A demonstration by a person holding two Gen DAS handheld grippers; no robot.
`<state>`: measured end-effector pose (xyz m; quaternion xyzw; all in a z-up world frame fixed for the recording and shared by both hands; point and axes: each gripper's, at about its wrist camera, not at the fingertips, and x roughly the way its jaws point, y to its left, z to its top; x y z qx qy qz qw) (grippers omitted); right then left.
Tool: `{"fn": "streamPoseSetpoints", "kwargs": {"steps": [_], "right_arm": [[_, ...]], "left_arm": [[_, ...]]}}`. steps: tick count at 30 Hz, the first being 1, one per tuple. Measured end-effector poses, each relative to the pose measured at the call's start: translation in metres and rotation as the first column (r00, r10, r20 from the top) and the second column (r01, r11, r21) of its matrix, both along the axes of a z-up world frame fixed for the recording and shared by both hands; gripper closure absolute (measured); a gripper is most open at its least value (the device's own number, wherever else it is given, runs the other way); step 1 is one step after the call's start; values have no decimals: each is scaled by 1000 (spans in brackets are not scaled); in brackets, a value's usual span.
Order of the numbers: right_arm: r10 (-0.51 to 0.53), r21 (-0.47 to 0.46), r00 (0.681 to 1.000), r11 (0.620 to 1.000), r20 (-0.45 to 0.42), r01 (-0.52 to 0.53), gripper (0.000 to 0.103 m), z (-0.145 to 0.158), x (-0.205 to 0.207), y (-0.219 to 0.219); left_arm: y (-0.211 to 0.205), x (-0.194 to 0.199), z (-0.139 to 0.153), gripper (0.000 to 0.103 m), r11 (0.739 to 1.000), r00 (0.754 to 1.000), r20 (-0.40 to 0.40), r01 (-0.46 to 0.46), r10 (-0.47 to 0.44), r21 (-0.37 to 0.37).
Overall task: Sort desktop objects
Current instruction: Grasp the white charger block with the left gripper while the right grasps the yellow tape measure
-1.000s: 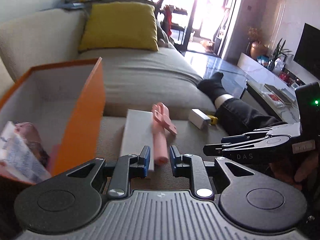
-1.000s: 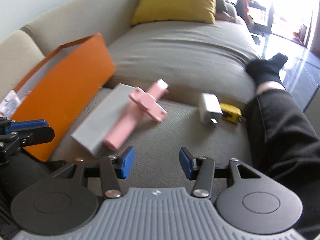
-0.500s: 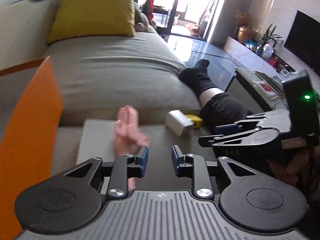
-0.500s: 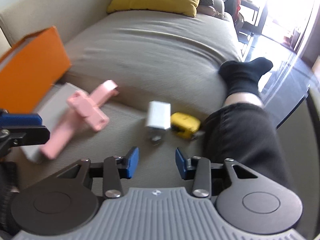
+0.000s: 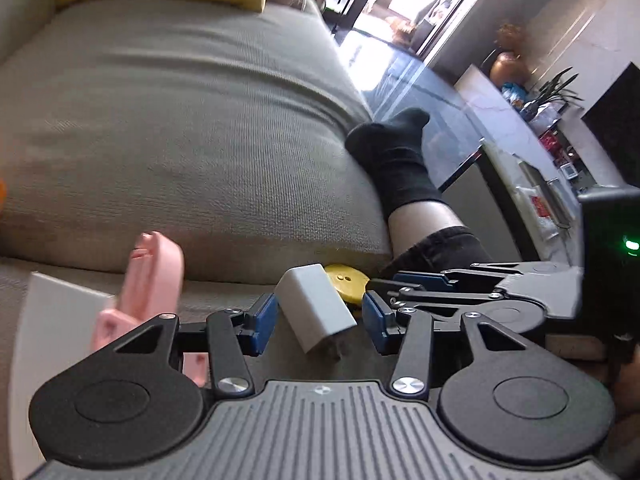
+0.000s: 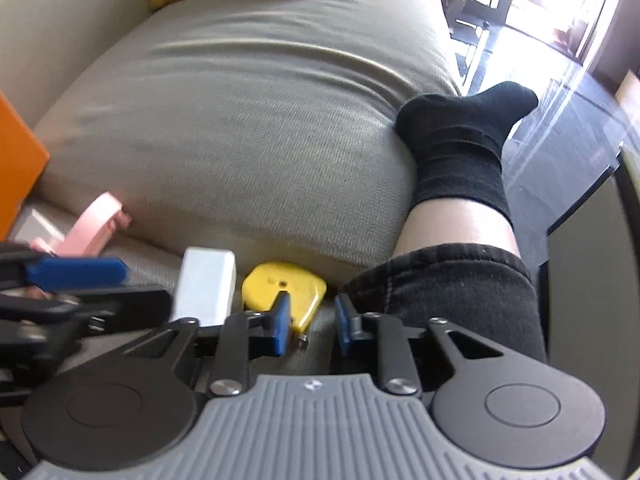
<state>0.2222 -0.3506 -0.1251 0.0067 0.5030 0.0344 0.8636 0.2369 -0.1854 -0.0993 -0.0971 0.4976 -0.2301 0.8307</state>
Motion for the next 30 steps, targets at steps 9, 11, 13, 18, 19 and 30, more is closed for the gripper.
{"fn": "streamPoseSetpoints", "kwargs": {"steps": [9, 11, 13, 18, 19, 30], "right_arm": [[-83, 178, 996, 981, 32, 76, 97, -5, -1, -30], [-80, 167, 996, 983, 32, 74, 99, -6, 2, -28], [-78, 164, 996, 984, 33, 72, 99, -6, 3, -27], [-42, 182, 998, 983, 53, 31, 88, -5, 1, -20], [-30, 175, 998, 984, 60, 19, 84, -4, 0, -17], [24, 90, 998, 996, 56, -29, 54, -7, 2, 16]], "left_arm": [[-25, 14, -26, 47, 997, 997, -83, 13, -6, 82], [-28, 15, -29, 47, 995, 996, -84, 14, -5, 104], [-31, 14, -28, 50, 991, 998, -63, 23, -15, 135], [-23, 5, -21, 60, 979, 999, -17, 44, -42, 197], [-21, 4, -19, 61, 978, 999, -12, 39, -38, 203], [10, -20, -8, 61, 979, 999, 32, 2, -8, 202]]}}
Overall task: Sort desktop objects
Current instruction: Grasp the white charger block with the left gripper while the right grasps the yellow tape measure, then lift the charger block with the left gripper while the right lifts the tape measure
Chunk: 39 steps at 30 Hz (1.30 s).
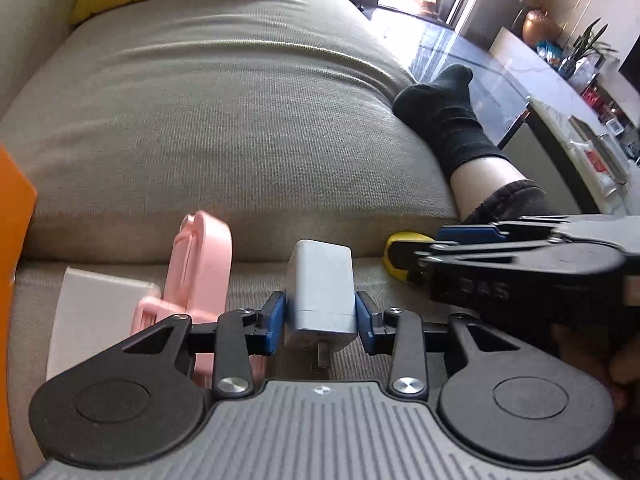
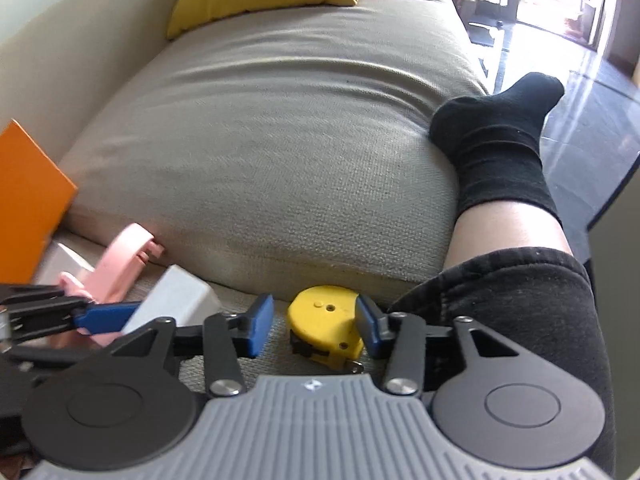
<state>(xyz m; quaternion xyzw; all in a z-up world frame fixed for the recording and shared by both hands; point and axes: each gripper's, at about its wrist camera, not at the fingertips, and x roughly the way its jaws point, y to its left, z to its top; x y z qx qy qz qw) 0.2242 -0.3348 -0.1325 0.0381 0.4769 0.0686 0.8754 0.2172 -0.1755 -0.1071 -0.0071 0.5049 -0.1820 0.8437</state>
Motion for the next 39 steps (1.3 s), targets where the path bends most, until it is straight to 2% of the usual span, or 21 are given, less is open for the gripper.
{"fn": "streamPoseSetpoints", "kwargs": {"steps": [3, 7, 13, 16, 25, 27, 31, 33, 37, 39], "right_arm": [[-47, -93, 999, 995, -12, 46, 53, -5, 4, 12], [-90, -119, 995, 989, -31, 86, 49, -9, 10, 16], [-66, -215, 996, 975, -57, 52, 46, -19, 16, 31], [-51, -231, 997, 972, -61, 35, 47, -19, 15, 32], [11, -193, 999, 981, -43, -19, 48, -10, -1, 30], [30, -138, 998, 990, -49, -37, 48, -7, -8, 32], [117, -76, 993, 990, -35, -119, 49, -5, -40, 52], [157, -77, 987, 984, -10, -158, 49, -4, -58, 65], [198, -21, 980, 980, -10, -198, 49, -2, -83, 80], [227, -29, 974, 973, -3, -227, 49, -2, -97, 90]], "left_arm": [[5, -8, 3, 61, 1000, 1000, 8, -6, 6, -8], [11, -14, 9, 61, 1000, 1000, 18, -13, 13, -19], [22, -21, 18, 61, 999, 999, 32, -33, 35, -37], [27, -27, 25, 61, 998, 998, 45, -38, 41, -46], [55, -62, 44, 61, 993, 994, 78, -75, 83, -90], [61, -68, 45, 61, 991, 993, 72, -83, 90, -101], [73, -80, 46, 61, 991, 991, 80, -99, 106, -89], [79, -87, 48, 61, 990, 990, 82, -104, 112, -91], [91, -101, 49, 61, 990, 988, 91, -115, 123, -86], [99, -107, 50, 61, 989, 987, 92, -121, 129, -87]]}}
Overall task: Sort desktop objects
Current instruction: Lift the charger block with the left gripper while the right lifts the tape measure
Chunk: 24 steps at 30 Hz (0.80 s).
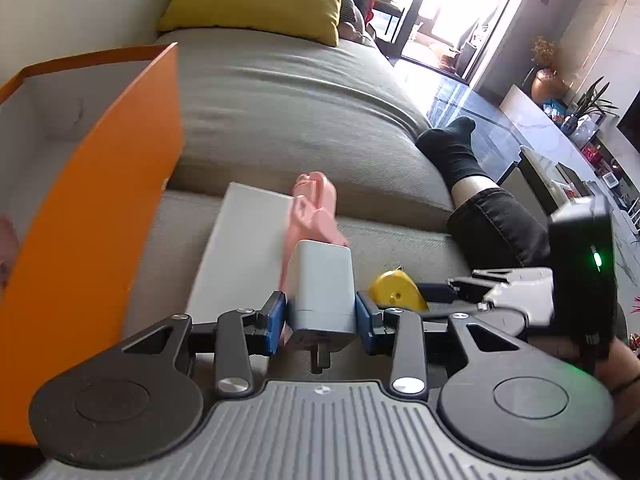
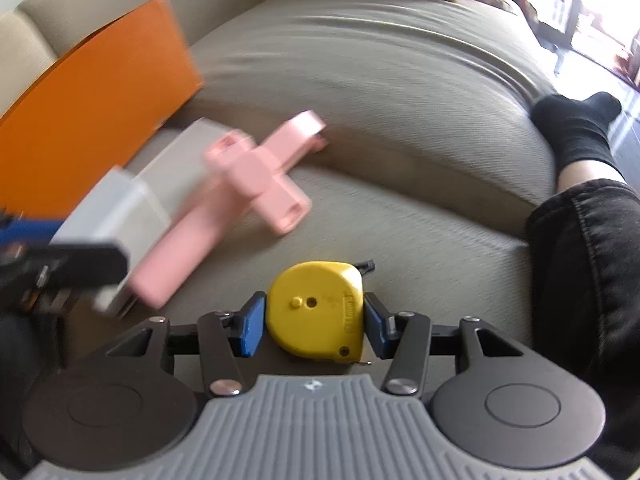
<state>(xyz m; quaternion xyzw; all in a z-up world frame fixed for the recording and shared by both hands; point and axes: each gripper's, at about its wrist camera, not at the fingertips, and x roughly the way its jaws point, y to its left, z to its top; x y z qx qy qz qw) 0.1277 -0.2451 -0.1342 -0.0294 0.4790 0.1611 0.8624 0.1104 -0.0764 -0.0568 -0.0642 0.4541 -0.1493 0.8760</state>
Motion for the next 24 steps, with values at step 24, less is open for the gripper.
{"fn": "streamPoseSetpoints", "kwargs": {"steps": [24], "right_arm": [[-80, 68, 994, 994, -76, 85, 38, 4, -17, -5]], "left_arm": [[-2, -31, -40, 61, 994, 995, -24, 100, -99, 52]]}}
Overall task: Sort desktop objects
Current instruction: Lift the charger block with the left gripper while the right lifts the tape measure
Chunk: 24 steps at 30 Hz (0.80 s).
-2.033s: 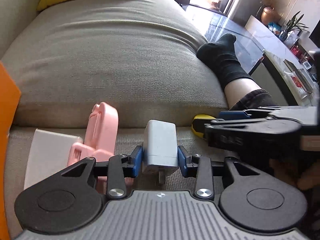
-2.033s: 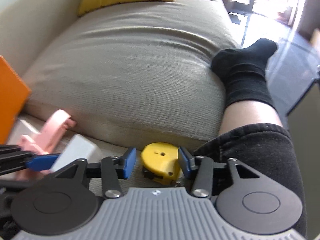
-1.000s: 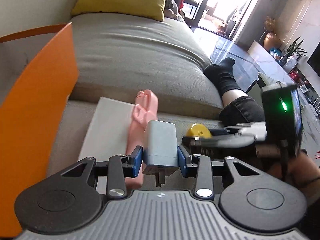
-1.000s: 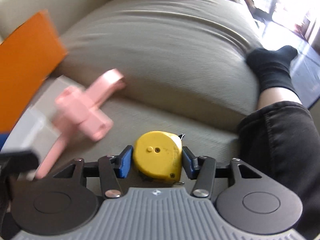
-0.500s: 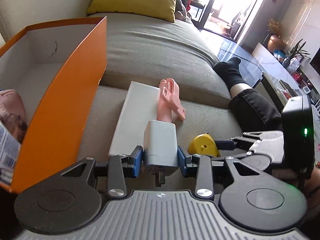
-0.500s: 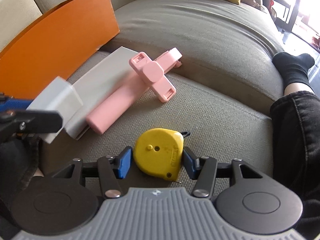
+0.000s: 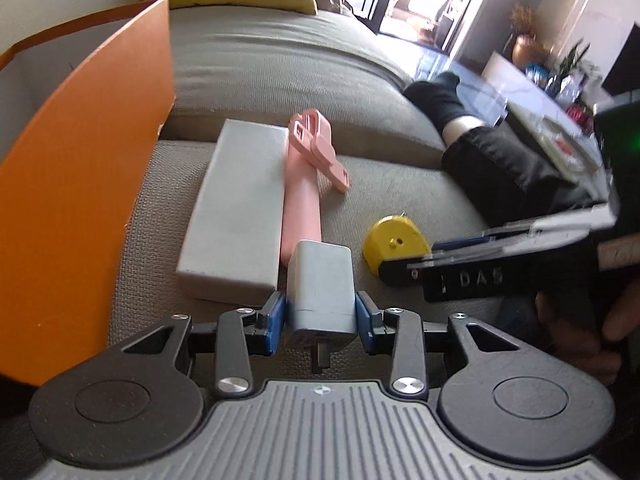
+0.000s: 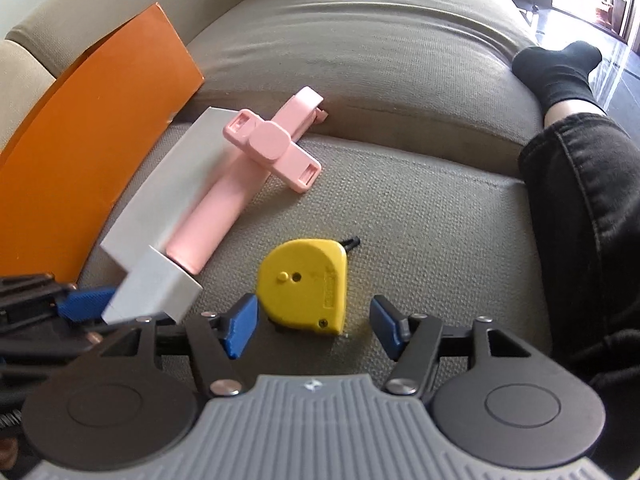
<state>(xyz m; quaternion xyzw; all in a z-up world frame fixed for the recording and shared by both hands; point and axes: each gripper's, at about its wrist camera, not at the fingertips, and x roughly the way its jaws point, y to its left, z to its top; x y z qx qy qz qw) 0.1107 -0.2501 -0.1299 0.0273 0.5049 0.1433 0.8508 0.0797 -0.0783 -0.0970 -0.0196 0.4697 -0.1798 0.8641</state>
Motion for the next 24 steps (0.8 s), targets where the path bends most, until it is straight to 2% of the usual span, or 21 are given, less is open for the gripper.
{"fn": "streamPoseSetpoints", "kwargs": {"steps": [7, 12, 17, 19, 24], "right_arm": [[55, -83, 998, 995, 31, -52, 38, -1, 6, 20], [78, -135, 996, 988, 39, -72, 40, -2, 7, 26], [94, -148, 995, 985, 42, -87, 43, -1, 5, 26], [98, -149, 994, 985, 43, -91, 49, -1, 4, 25], [106, -141, 993, 985, 48, -98, 49, -1, 4, 25]], "left_arm": [[4, -1, -14, 61, 1000, 999, -41, 4, -3, 30], [3, -3, -11, 61, 999, 1000, -26, 8, -6, 45], [0, -3, -5, 58, 998, 1000, -4, 16, -15, 59], [-1, -1, -7, 61, 997, 1000, -20, 15, -14, 71], [0, -2, -8, 64, 998, 1000, -15, 14, -13, 66]]}}
